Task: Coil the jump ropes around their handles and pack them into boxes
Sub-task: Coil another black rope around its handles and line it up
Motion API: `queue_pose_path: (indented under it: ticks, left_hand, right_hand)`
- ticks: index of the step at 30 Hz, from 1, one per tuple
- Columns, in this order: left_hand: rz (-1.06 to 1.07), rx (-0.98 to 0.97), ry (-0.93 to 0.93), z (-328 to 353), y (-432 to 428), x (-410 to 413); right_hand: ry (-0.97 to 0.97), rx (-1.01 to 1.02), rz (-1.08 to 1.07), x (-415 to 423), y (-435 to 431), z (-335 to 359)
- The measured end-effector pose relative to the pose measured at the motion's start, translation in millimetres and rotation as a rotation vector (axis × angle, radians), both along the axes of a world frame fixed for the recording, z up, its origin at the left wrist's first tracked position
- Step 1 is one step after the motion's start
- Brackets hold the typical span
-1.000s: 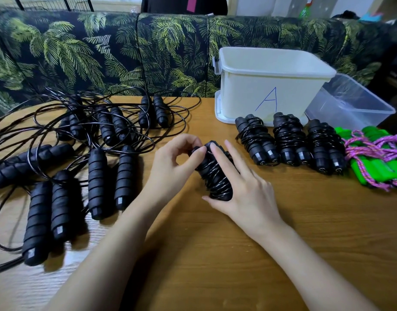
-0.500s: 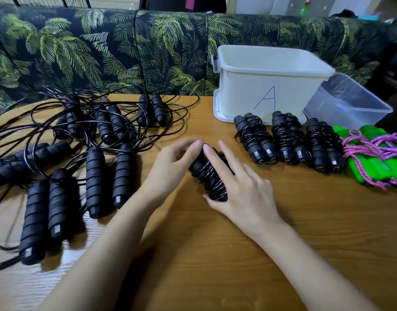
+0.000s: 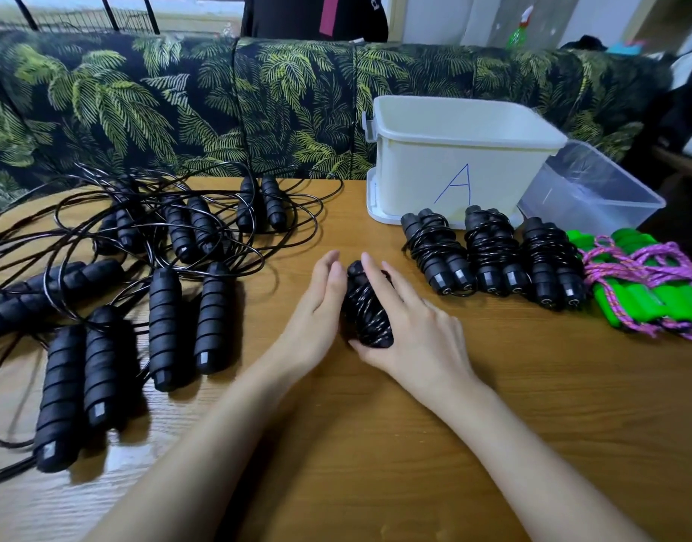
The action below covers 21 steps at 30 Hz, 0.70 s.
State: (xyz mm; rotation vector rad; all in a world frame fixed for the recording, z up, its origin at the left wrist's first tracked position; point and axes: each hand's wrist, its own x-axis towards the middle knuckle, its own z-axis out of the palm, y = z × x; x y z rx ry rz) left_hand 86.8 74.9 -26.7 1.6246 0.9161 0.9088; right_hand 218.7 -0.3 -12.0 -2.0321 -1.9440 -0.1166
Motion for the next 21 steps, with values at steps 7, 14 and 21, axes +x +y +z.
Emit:
queue_pose_path:
  ticks: [7, 14, 21]
  left_hand:
    - [0.312, 0.160, 0.139, -13, 27, -4]
    - [0.184, 0.114, 0.210, -12, 36, 5]
    - [0.010, 0.190, 0.395, -13, 36, 63]
  right_hand:
    - [0.064, -0.001, -0.201, 27, 68, 14]
    - [0.013, -0.083, -0.140, 52, 87, 9]
    - [-0.093, -0.110, -0.241, 111, 36, -15]
